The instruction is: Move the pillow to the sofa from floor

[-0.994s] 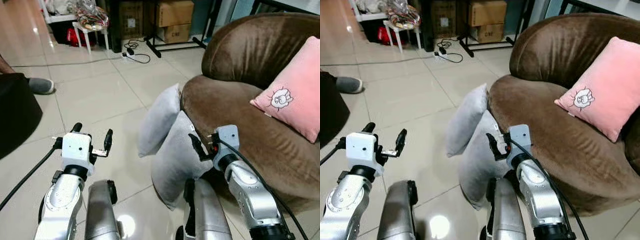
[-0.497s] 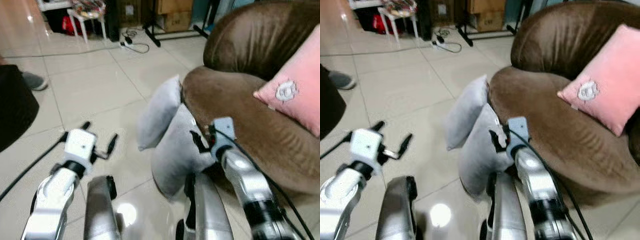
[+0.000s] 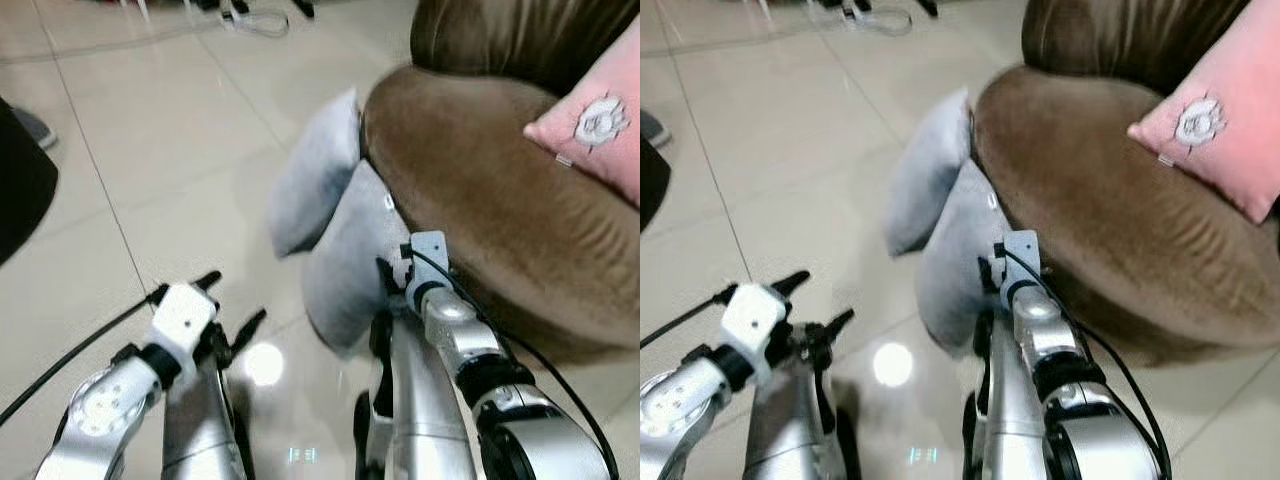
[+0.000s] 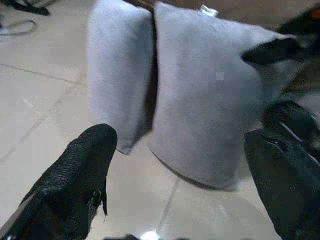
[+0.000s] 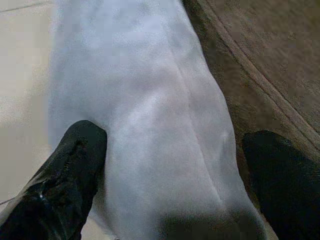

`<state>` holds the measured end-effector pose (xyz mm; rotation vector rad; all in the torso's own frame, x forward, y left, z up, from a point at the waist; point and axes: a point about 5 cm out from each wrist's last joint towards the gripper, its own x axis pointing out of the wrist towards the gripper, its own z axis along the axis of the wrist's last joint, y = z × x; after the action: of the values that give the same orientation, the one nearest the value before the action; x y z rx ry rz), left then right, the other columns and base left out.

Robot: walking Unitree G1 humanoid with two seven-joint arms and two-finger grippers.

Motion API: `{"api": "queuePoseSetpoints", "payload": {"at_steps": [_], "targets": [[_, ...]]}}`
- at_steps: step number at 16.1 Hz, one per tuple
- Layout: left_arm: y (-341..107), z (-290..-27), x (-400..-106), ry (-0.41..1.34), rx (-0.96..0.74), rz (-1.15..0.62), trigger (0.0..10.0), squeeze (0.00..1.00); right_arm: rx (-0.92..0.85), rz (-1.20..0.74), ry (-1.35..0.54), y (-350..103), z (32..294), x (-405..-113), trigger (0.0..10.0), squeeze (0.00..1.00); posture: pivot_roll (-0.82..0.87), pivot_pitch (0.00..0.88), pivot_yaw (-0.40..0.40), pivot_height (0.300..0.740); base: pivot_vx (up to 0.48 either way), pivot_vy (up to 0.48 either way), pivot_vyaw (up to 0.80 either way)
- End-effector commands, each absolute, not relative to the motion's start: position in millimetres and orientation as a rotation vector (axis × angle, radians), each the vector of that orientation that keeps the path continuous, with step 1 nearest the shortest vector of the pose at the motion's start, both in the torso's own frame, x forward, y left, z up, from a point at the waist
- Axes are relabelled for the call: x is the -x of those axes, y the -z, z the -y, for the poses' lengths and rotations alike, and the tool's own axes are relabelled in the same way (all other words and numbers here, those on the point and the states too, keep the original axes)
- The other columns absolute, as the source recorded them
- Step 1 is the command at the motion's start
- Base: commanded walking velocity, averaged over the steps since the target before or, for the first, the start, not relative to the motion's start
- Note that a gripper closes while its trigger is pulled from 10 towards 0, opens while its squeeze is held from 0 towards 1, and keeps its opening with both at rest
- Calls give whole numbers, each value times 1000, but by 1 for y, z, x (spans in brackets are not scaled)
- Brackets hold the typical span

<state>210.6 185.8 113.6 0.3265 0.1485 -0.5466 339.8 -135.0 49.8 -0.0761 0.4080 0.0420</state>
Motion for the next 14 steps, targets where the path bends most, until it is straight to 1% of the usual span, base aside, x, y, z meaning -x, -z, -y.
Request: {"api": "queuePoseSetpoints", "payload": {"at_steps": [1,2,3,4,5,8,14], "targets": [[-115,-185,-206,564,-325,-154,10000,0,84,-412,-8,-46,137,-338,10000,0,14,319,-61,470,0,0,0],[-114,-185,-200,579,-322,-170,10000,0,112,-431,-23,-43,132,-337,10000,0,8,322,-65,470,0,0,0],[-113,-182,-196,603,-310,-179,10000,0,101,-450,-56,-40,127,-335,10000,0,5,322,-69,470,0,0,0],[-113,-180,-193,620,-301,-185,10000,0,86,-457,-74,-38,125,-334,4706,0,4,321,-70,470,0,0,0],[-113,-178,-190,635,-295,-193,10000,0,67,-461,-90,-36,124,-333,0,0,6,313,-78,470,0,0,0],[-113,-178,-188,643,-290,-201,10000,0,48,-455,-100,-34,125,-332,0,0,8,299,-80,470,0,0,0],[-114,-180,-191,654,-292,-209,10000,0,11,-446,-138,-37,118,-335,0,0,15,266,-72,470,0,0,0]]}}
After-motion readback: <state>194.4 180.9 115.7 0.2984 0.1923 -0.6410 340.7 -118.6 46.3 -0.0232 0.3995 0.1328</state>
